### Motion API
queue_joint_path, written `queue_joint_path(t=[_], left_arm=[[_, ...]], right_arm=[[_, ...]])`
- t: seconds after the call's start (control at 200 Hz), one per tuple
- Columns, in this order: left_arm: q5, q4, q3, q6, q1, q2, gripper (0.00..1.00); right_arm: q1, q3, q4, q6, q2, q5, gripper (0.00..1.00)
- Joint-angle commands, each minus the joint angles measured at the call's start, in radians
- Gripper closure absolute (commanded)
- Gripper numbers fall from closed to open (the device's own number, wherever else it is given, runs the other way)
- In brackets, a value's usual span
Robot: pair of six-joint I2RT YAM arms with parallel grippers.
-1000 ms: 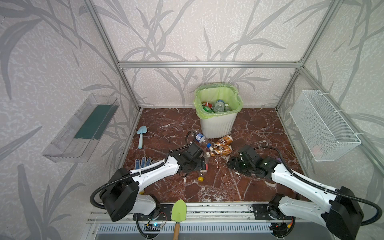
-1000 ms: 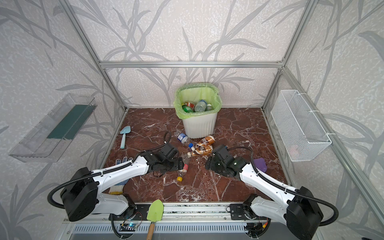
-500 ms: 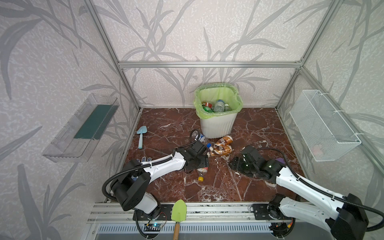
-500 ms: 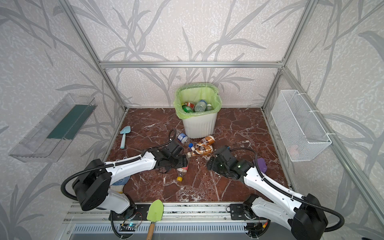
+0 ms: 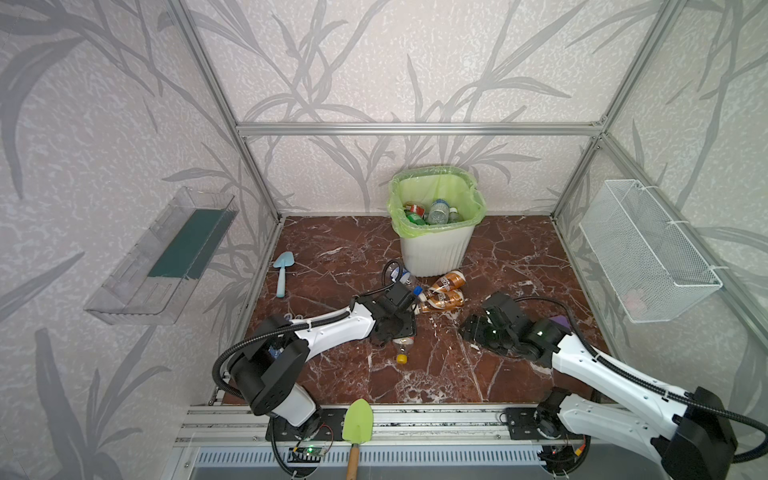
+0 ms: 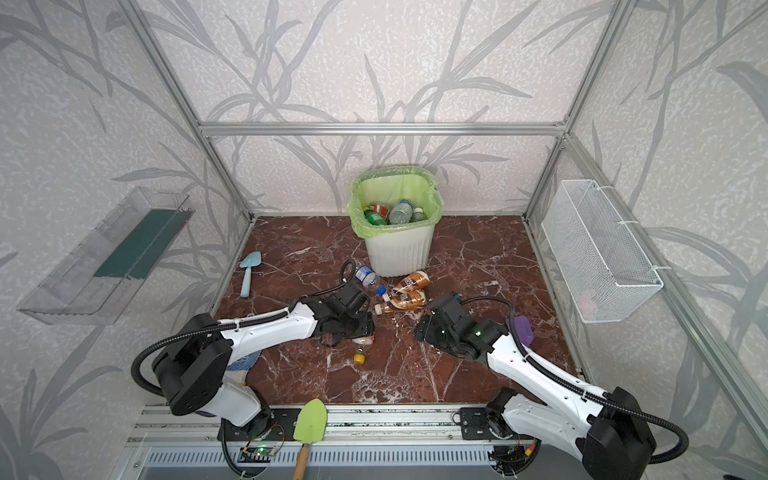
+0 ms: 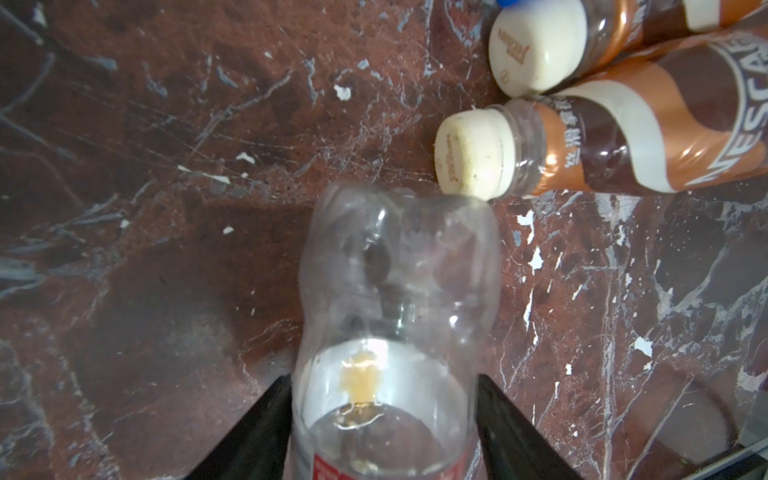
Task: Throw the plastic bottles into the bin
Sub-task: 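Grasp the clear red-labelled bottle with yellow cap using the left gripper, then carry the red-labelled bottle over the bin with the left gripper and release it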
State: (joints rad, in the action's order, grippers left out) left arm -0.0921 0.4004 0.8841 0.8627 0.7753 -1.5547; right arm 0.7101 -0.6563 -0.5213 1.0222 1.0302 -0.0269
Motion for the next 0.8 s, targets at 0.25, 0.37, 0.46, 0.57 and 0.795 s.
queue_joint_path(t=[0.25, 0.37, 0.46, 0.57, 0.795], left_arm=[[0.028, 0.040, 0.001, -0.001, -0.001, 0.031, 0.45], [0.057, 0.081, -0.012, 0.009, -0.001, 0.095, 0.47], [0.084, 0.116, -0.015, 0.004, -0.004, 0.153, 0.48], [0.106, 0.151, -0.014, 0.002, -0.014, 0.232, 0.49], [0.142, 0.218, 0.086, -0.059, -0.037, 0.365, 0.49]], right_arm=[[0.005, 0.000, 0.005, 0.004, 0.026, 0.005, 0.20], [0.005, -0.001, 0.010, 0.004, 0.033, 0.004, 0.20], [0.005, -0.005, 0.015, 0.003, 0.040, 0.002, 0.21], [0.005, -0.007, 0.021, 0.003, 0.047, 0.001, 0.21], [0.005, -0.025, 0.023, -0.002, 0.057, -0.005, 0.21]])
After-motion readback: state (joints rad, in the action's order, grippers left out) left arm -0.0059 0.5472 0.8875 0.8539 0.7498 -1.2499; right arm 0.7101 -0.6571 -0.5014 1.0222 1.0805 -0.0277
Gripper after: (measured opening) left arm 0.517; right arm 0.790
